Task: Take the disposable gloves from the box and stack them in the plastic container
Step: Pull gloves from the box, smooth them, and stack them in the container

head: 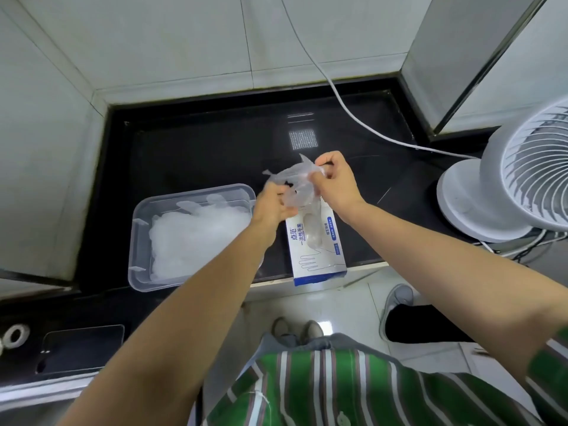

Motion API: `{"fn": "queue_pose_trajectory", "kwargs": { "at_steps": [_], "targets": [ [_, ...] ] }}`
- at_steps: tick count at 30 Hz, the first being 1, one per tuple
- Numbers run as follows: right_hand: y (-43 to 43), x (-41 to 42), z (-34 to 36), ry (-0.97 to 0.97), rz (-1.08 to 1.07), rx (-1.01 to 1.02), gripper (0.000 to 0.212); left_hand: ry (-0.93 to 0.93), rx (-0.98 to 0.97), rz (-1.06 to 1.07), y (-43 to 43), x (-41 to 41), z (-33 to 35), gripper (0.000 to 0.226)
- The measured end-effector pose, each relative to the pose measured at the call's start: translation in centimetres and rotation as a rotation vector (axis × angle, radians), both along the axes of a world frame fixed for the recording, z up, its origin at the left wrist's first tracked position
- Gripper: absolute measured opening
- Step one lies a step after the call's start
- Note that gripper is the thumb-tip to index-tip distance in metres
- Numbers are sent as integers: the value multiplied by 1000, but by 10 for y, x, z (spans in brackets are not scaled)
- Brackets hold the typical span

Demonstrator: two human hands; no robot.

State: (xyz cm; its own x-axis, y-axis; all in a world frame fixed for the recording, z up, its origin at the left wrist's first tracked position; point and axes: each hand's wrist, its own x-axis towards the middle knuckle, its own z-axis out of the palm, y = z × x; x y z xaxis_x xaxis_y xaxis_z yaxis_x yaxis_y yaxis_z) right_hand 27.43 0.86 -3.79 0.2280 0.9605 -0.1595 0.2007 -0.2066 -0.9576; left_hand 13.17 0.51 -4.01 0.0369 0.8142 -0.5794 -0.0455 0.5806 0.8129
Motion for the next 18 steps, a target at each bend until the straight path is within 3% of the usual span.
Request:
{"fn": "queue_pose_trajectory", "kwargs": {
  "at_steps": [2,5,9,12,15,18],
  "targets": [
    [-2,-4,-3,19,5,-9,26,-32,46,-2,7,-10,15,35],
    [-2,-18,-1,60,35,-11,37,142,154,-132,9,-29,22,23],
    [1,-37,5,44,143,-122,53,308,282,-36,6,-52,14,20],
    [-1,-49,12,60,328,-274,25,449,362,-31,2,-72,12,20],
    [-1,-61,13,108,341,-327,34,460,325,-10,-1,-86,16,18],
    [1,-76,12,223,326,-236,22,422,237,65,-4,-94,21,17]
  ]
}}
